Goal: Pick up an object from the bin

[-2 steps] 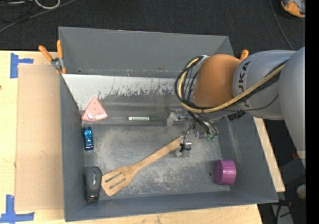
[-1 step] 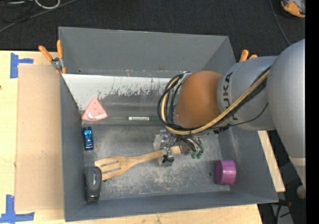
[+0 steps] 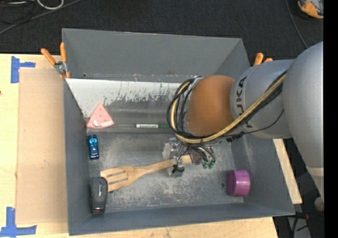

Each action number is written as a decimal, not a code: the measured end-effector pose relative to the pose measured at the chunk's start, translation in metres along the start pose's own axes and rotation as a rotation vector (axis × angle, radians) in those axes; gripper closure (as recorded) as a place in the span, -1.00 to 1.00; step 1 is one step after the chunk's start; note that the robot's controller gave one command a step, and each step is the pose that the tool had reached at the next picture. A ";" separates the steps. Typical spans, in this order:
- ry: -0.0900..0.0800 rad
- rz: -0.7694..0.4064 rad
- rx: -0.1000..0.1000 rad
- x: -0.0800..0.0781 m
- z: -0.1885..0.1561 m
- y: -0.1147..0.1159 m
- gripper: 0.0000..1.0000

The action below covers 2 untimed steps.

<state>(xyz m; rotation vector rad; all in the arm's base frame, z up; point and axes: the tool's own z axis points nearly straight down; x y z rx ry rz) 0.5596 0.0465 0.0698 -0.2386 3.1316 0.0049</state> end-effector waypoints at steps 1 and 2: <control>0.008 -0.013 -0.001 0.015 -0.055 -0.007 1.00; 0.008 -0.009 -0.001 0.010 -0.131 -0.019 1.00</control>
Offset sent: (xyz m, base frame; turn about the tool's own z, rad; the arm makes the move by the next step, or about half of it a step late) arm -0.0046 -0.0253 0.1476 -0.0094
